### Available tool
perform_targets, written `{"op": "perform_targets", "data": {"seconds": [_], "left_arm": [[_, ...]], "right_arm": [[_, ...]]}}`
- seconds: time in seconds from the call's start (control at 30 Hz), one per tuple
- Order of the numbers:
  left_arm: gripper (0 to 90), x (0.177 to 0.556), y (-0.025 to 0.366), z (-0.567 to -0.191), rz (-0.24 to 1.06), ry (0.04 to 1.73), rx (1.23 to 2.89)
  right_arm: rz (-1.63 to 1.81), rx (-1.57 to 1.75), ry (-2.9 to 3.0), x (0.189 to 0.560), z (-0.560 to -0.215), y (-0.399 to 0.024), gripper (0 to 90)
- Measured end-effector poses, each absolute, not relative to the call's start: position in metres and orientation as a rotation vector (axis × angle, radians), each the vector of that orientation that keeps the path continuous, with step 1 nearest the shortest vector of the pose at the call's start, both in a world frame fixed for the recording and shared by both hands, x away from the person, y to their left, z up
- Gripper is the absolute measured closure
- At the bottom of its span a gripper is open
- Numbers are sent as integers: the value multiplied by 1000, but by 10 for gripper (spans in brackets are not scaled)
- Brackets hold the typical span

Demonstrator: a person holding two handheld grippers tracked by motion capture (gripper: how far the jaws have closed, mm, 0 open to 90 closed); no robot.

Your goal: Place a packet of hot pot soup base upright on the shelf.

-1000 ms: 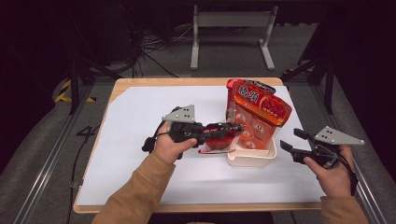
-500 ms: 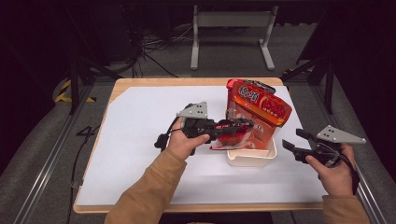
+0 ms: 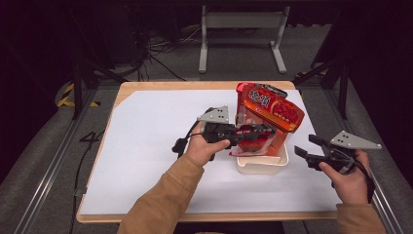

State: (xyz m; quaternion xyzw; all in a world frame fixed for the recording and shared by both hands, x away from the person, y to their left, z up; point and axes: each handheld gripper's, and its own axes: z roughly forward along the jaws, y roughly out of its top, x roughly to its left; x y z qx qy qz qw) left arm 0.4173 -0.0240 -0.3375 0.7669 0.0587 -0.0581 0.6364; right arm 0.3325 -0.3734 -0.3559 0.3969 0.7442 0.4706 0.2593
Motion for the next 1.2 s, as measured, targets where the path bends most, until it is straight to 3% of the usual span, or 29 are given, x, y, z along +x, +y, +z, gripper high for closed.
{"op": "perform_targets", "data": {"seconds": [1.2], "left_arm": [[897,414,-71,-358,-144,89,1750]], "right_arm": [[1286,1082,2018,332,-357,-375,281]]}}
